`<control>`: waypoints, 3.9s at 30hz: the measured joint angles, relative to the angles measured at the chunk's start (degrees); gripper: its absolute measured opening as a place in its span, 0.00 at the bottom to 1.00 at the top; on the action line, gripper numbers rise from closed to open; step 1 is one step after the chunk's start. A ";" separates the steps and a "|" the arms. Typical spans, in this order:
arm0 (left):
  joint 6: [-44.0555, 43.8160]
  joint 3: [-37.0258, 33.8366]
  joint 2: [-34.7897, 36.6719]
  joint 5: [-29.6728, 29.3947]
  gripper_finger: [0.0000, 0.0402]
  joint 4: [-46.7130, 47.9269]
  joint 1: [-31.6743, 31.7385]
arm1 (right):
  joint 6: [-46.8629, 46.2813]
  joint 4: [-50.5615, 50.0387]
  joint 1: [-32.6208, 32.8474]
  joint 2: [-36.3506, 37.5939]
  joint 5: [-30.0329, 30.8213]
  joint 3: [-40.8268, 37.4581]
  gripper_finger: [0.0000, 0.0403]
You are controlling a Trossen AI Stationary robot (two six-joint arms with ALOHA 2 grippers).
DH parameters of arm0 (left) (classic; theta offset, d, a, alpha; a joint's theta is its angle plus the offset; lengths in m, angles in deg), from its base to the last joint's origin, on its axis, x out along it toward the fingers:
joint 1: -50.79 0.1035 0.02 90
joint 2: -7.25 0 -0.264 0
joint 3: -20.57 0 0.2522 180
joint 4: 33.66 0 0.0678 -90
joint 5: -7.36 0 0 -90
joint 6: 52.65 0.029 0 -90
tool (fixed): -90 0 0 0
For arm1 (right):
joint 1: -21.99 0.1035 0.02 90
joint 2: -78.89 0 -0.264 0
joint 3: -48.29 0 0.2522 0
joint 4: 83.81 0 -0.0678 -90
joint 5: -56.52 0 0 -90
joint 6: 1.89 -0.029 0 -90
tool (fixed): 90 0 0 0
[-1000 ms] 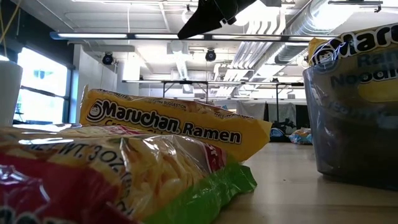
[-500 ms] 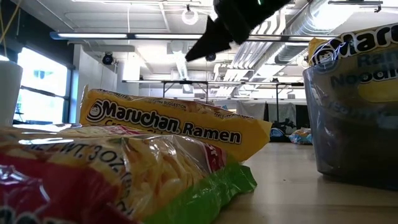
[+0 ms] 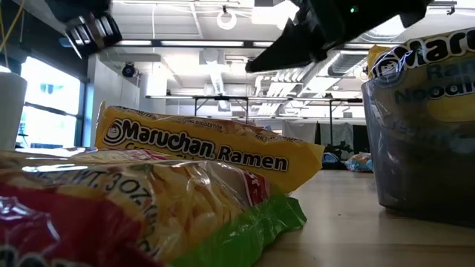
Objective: Sort Maruchan noodles
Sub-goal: Put the yellow noodle pack into the black bin
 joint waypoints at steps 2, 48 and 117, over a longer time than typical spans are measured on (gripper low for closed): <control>1.63 -0.52 -1.80 3.84 0.10 -1.15 3.05 | 0.86 -0.95 -0.23 1.66 0.03 0.04 0.00; 59.42 2.06 -27.27 16.92 0.02 -16.22 16.58 | 0.95 -11.76 -1.74 3.57 0.03 0.04 0.00; 71.31 2.06 -16.54 -1.18 0.00 -19.90 15.06 | -10.64 14.93 -18.05 -26.85 -73.91 7.75 0.71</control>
